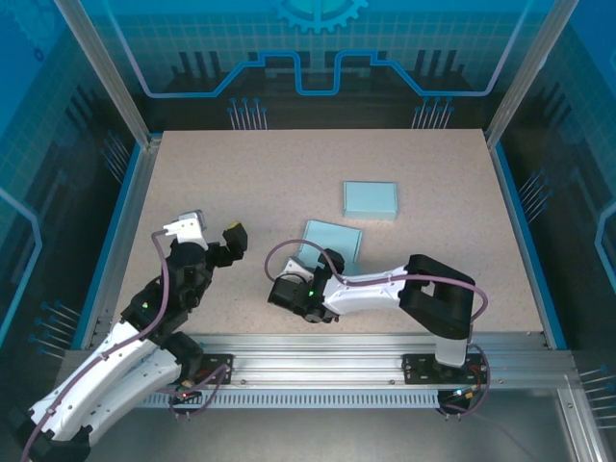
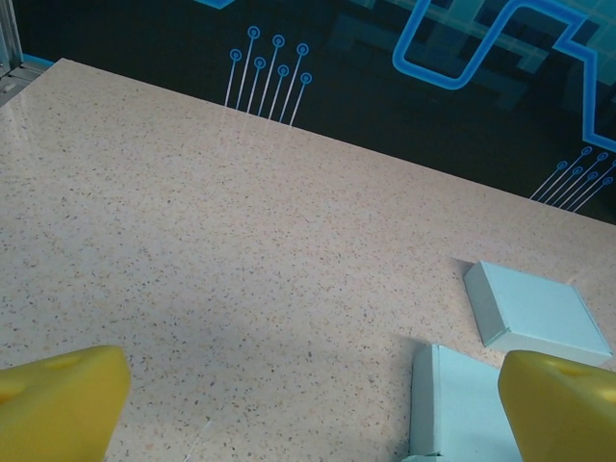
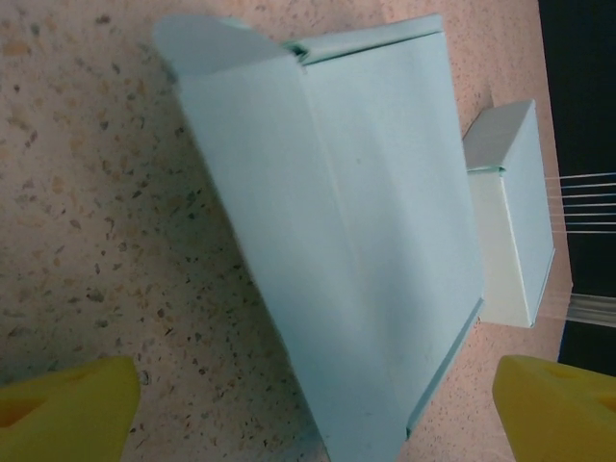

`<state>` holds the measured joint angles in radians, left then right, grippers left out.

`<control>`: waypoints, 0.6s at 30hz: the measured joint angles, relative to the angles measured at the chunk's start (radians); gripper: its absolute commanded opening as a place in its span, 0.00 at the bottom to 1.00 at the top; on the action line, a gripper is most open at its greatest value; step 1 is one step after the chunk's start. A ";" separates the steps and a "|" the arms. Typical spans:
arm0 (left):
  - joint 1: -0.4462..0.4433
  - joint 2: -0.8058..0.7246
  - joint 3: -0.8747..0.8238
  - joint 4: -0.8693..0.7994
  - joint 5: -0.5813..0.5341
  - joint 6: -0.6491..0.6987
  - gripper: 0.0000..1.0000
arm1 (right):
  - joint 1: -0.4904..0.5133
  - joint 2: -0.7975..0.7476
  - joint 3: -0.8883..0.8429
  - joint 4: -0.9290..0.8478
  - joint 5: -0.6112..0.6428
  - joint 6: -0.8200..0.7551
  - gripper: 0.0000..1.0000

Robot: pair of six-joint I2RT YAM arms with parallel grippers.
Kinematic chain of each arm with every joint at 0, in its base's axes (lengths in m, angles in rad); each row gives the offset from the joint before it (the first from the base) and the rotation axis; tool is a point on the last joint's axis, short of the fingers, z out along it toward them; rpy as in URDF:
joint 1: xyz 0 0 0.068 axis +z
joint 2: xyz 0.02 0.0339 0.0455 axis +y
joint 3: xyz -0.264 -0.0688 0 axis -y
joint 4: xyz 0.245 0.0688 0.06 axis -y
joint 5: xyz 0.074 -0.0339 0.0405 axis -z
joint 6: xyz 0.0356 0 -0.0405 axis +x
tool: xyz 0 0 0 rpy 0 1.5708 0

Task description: Fold the paper box

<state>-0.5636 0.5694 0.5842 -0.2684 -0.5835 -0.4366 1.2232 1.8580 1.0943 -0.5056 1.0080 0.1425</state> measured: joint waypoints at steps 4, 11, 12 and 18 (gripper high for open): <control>0.000 0.000 -0.002 0.002 -0.001 0.002 0.99 | -0.012 0.011 0.000 0.025 -0.013 -0.038 0.93; 0.000 0.020 -0.011 0.003 -0.004 0.021 0.99 | -0.080 0.017 0.002 0.105 -0.059 -0.101 0.87; 0.000 0.025 -0.011 0.003 -0.004 0.024 0.99 | -0.086 0.026 0.009 0.107 -0.061 -0.108 0.85; 0.000 0.041 -0.011 0.005 -0.004 0.025 0.99 | -0.097 0.063 0.030 0.125 -0.071 -0.132 0.72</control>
<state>-0.5636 0.6102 0.5732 -0.2638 -0.5877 -0.4114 1.1263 1.9209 1.1240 -0.3805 0.9375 0.0101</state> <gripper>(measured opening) 0.989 0.759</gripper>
